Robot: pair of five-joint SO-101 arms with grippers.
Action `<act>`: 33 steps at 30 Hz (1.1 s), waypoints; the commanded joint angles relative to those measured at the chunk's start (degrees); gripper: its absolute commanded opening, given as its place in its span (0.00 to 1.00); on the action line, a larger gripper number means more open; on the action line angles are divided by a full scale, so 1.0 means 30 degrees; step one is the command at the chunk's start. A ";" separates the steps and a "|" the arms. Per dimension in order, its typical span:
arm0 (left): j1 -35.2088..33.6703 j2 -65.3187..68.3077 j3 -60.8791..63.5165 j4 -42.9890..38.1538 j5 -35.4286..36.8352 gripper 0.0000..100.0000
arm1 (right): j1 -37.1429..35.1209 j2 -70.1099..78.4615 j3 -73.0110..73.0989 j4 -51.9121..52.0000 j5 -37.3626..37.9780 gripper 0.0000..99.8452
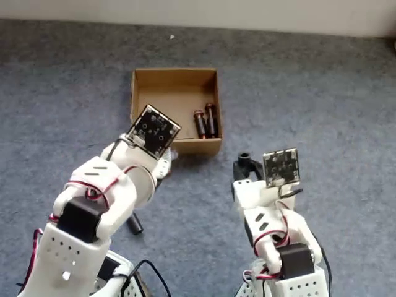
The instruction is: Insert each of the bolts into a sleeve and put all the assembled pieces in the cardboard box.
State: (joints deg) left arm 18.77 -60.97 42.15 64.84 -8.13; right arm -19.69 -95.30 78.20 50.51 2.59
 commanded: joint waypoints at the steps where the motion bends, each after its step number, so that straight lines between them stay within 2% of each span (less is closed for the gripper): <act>1: 0.1392 -0.1392 -0.0132 -0.0615 0.1963 0.01 | -0.1070 -0.1773 0.0220 0.0015 0.0147 0.01; 7: 0.2330 -0.3824 0.0132 -0.1055 0.3253 0.01 | -0.3092 -0.3326 0.1597 -0.0015 0.1846 0.01; 13: 0.2593 -0.6608 0.3267 -0.4337 0.4044 0.01 | -0.4938 -0.3297 0.1568 -0.0015 0.1963 0.01; 17: 0.2593 -0.8777 0.4938 -0.5480 0.5099 0.01 | -0.6081 -0.3297 0.1744 -0.1158 0.1963 0.01; 26: 0.2623 -1.1619 0.5260 -0.5538 0.6828 0.01 | -0.6403 -0.3297 0.1773 -0.4176 0.1934 0.01; 33: 0.4469 -1.1795 0.5172 -0.5538 0.7004 0.01 | -0.7136 -0.3267 0.1802 -0.5700 0.1963 0.01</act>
State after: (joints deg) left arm 28.53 -96.13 58.24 50.15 12.26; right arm -38.95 -104.26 83.91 36.26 7.87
